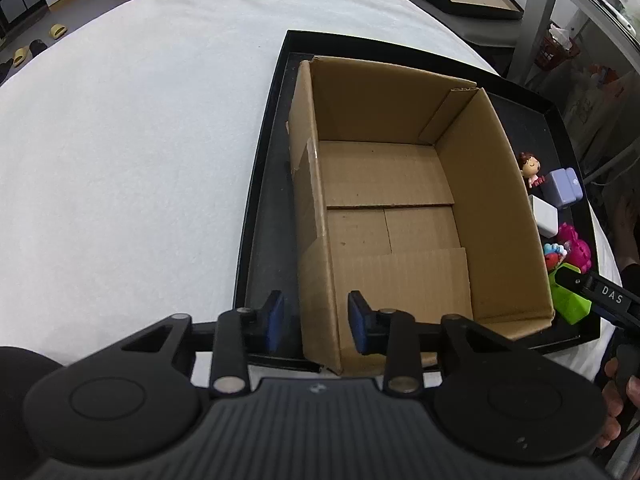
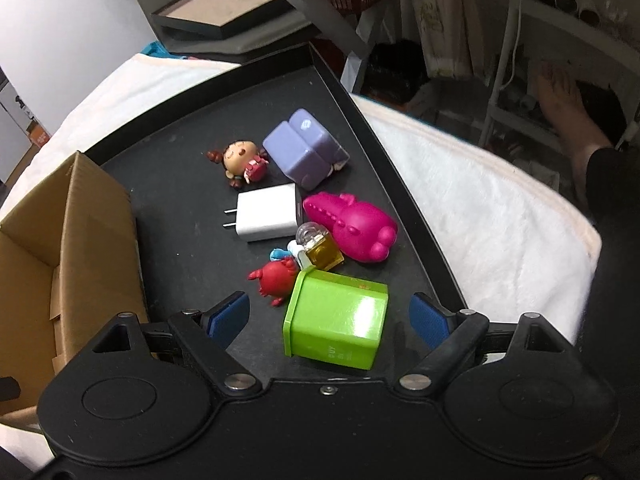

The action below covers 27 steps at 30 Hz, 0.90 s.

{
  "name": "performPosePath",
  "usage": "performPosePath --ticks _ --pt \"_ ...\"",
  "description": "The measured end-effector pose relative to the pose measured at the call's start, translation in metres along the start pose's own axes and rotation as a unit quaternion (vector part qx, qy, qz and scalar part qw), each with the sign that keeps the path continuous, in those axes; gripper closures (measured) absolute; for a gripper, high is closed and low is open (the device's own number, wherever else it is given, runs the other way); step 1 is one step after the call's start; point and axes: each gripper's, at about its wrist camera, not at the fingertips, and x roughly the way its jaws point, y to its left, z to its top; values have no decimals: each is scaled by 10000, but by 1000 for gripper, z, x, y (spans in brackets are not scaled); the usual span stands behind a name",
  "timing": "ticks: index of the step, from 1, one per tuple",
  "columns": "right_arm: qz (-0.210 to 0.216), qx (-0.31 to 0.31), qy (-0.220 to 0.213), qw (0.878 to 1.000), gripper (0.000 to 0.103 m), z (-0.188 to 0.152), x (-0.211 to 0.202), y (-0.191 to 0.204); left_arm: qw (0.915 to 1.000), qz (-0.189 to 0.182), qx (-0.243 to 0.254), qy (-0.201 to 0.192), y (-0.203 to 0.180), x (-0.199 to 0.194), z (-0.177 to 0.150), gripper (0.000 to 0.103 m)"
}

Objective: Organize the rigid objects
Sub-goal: 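Move the right gripper toward the lime-green cube and close on it, then carry the green cube over the cardboard box and open the right gripper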

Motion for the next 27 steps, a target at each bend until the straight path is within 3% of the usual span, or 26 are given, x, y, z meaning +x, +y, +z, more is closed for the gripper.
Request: performPosePath --ticks 3,7,17,27 --pt "28 -3 24 10000 20 0 7 1 10000 -6 -65 -19 1 1 1 78" --pt "53 104 110 9999 48 0 15 -2 9999 -78 -133 -16 3 2 2 90" --pt "182 237 -56 9995 49 -6 6 -5 9998 -160 -65 -141 4 -4 -2 91" --pt "303 149 -330 9989 49 -5 -38 15 9993 -277 -202 -165 19 -7 -7 91"
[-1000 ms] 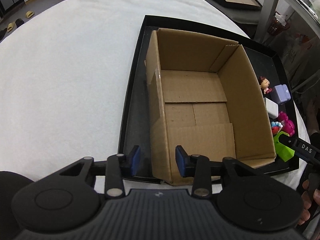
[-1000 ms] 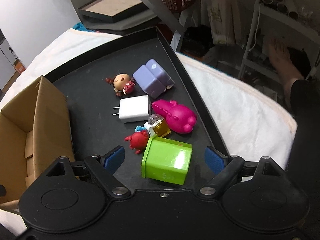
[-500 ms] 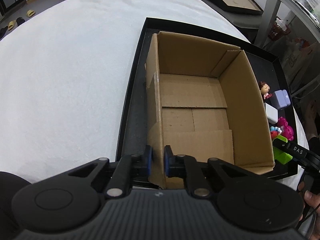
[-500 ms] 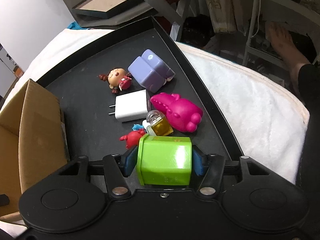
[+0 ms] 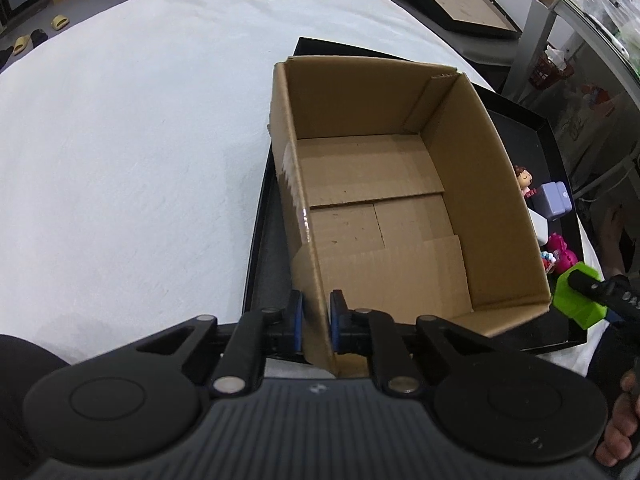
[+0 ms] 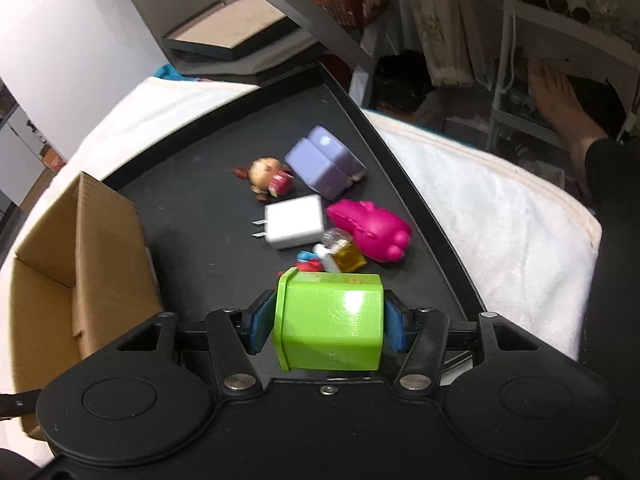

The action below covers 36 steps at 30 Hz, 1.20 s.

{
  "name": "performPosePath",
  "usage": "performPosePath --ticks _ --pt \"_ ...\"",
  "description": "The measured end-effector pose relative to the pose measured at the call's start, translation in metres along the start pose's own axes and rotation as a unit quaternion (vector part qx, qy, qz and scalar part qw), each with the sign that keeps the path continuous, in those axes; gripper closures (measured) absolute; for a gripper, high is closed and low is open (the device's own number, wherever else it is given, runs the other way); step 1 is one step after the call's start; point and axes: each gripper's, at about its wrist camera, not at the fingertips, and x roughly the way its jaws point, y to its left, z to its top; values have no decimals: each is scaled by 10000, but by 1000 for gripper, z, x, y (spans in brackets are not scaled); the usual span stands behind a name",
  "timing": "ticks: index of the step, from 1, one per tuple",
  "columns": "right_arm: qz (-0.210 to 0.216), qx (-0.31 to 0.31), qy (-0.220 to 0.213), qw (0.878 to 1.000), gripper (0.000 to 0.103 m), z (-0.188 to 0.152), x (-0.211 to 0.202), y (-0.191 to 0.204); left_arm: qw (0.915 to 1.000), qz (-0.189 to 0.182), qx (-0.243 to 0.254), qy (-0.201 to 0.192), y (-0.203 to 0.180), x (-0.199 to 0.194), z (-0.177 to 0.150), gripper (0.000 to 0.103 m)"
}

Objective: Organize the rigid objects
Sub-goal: 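Carry the green cube over the cardboard box and open the right gripper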

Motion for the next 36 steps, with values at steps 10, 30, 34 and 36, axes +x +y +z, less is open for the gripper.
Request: performPosePath --ticks 10,30,34,36 --pt "270 -336 -423 9982 49 22 -49 38 9998 -156 100 -113 -6 -7 0 90" --pt "428 -791 -693 9935 49 26 -77 84 9993 -290 160 -158 -1 -10 -1 91" --pt "420 -832 -725 9930 49 28 -79 88 9992 -298 196 -156 -2 -10 0 91" --pt "434 -870 -746 9925 49 28 -81 92 9992 -306 221 -153 -2 -10 0 91"
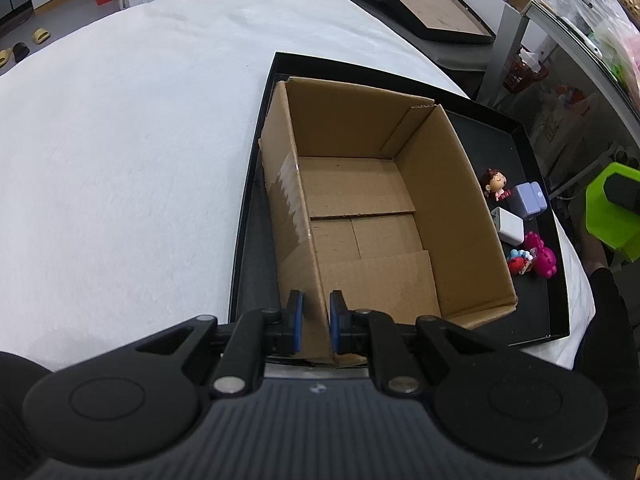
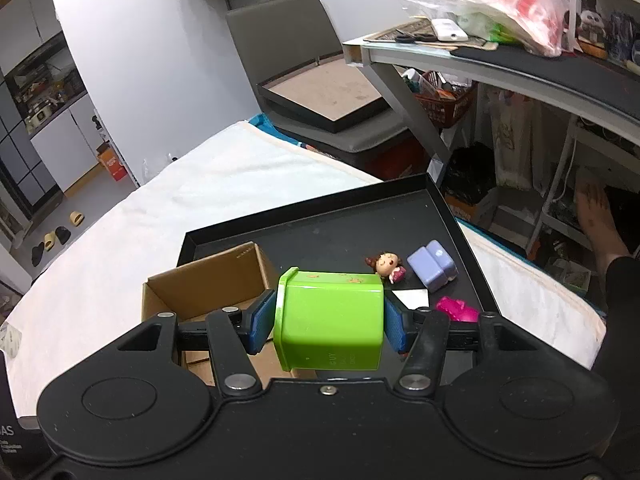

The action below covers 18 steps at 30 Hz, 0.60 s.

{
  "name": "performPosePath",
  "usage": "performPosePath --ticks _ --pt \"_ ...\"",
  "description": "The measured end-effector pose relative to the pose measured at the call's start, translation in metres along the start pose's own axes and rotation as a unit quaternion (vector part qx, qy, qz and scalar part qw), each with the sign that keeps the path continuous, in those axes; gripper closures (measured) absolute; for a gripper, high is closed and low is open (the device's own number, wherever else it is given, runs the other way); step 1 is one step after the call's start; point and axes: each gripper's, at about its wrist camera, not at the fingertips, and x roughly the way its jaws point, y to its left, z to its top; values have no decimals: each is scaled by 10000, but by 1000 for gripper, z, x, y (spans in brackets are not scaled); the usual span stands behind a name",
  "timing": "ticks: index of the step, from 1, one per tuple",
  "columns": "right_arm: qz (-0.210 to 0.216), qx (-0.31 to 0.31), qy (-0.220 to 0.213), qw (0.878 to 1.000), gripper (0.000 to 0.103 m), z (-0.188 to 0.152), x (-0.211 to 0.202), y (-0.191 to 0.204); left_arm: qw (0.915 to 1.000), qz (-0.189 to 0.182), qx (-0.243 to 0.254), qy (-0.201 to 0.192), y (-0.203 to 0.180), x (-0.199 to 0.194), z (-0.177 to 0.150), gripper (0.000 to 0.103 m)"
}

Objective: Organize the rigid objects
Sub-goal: 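Carry the green cube over the cardboard box and open the right gripper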

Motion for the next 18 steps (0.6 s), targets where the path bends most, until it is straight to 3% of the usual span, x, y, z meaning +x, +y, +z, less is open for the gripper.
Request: performPosePath --ticks 18 --pt "388 -456 406 9974 49 2 28 50 9998 -182 -83 52 9 2 3 91"
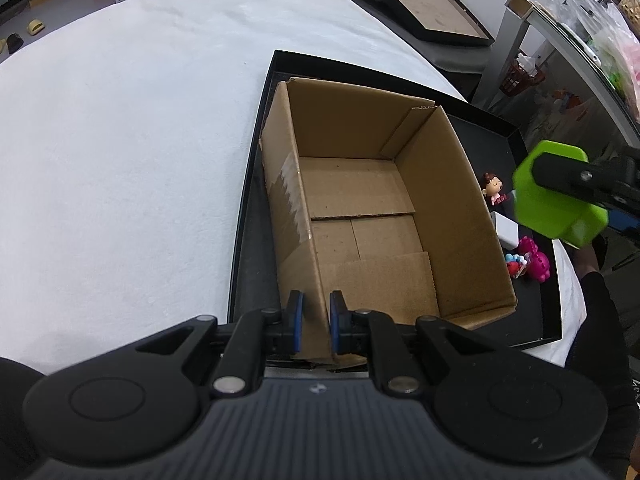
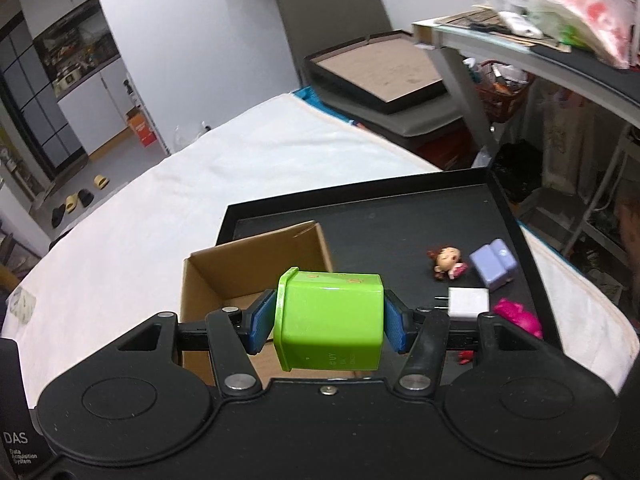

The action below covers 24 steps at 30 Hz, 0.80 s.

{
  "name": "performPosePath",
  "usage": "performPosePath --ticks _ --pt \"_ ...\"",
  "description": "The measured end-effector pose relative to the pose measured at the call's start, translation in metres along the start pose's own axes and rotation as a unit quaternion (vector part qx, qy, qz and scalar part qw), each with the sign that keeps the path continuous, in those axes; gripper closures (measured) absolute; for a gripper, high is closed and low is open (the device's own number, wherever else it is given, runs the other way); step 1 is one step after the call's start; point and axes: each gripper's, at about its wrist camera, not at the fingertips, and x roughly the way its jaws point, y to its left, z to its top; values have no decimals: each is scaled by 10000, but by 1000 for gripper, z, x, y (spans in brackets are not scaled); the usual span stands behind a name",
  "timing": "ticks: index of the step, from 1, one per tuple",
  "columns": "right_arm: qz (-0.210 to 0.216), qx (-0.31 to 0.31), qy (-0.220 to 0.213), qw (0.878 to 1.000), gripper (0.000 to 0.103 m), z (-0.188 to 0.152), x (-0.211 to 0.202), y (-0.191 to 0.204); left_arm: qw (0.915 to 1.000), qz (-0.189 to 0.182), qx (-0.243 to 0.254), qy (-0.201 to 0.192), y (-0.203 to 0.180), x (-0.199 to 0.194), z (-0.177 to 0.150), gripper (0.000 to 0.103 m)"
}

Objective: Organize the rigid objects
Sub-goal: 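Carry the green cube over the cardboard box and open the right gripper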

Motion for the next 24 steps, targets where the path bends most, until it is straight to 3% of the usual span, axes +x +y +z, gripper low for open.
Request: performPosePath --ticks 24 --pt "171 -230 497 9984 49 9 45 23 9999 -114 -40 4 10 1 6 91"
